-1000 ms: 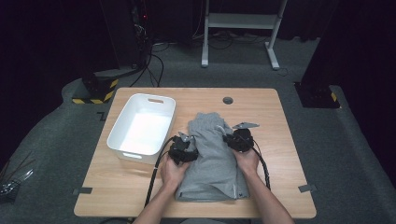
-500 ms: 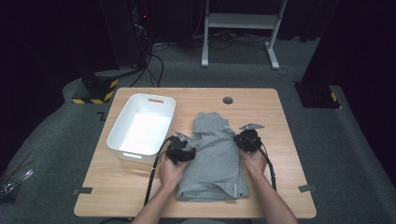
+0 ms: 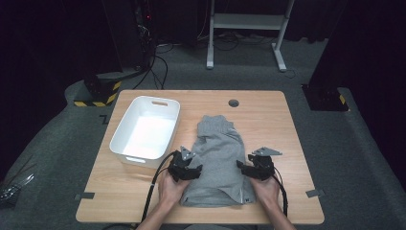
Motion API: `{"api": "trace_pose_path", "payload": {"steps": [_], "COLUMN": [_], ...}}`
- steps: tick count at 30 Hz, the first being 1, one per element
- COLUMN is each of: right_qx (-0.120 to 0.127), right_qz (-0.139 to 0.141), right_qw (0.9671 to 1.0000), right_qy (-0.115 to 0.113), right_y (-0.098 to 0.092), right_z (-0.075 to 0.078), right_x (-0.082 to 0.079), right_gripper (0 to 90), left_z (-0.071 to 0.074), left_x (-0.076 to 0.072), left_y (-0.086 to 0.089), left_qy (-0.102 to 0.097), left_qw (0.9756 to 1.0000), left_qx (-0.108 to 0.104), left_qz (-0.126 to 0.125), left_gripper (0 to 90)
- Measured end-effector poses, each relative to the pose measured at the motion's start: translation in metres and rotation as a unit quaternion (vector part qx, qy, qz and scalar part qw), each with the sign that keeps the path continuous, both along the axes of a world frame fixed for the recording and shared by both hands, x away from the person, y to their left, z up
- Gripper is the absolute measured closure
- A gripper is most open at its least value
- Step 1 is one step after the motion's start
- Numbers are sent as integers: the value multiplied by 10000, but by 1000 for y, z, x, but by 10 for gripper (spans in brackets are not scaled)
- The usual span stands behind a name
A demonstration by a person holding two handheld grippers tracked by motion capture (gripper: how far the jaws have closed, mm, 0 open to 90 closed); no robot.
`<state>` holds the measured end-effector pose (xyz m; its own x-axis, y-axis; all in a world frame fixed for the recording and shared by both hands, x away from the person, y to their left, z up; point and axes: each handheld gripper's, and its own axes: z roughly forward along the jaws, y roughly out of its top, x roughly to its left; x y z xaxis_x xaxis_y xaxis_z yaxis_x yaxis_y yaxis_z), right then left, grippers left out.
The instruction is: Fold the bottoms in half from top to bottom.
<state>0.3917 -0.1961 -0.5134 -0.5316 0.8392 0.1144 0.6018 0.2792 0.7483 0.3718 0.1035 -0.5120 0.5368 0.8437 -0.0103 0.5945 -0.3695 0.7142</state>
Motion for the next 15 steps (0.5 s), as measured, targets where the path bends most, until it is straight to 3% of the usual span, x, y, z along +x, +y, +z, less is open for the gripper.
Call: {"api": "trace_pose_path", "payload": {"steps": [4, 8, 12, 15], "right_qx": [-162, -312, -267, -160], "right_qz": [42, 87, 101, 155], "right_qw": [9999, 9995, 9996, 9996], "right_qy": [0, -2, -42, -159], "right_y": [0, 1, 0, -4], "right_z": [-4, -8, -7, -2], "right_x": [-15, -18, -23, -34], "right_gripper": [378, 384, 385, 385], "left_z": [-7, -8, -6, -5], "left_x": [-7, -10, -17, -25], "left_y": [4, 4, 5, 13], "left_qy": [60, 1, 21, 31], "left_qw": [10000, 10000, 10000, 9998], "left_qx": [-44, -33, -19, -183], "left_qz": [43, 48, -48, -75], "left_gripper": [332, 328, 320, 314]}}
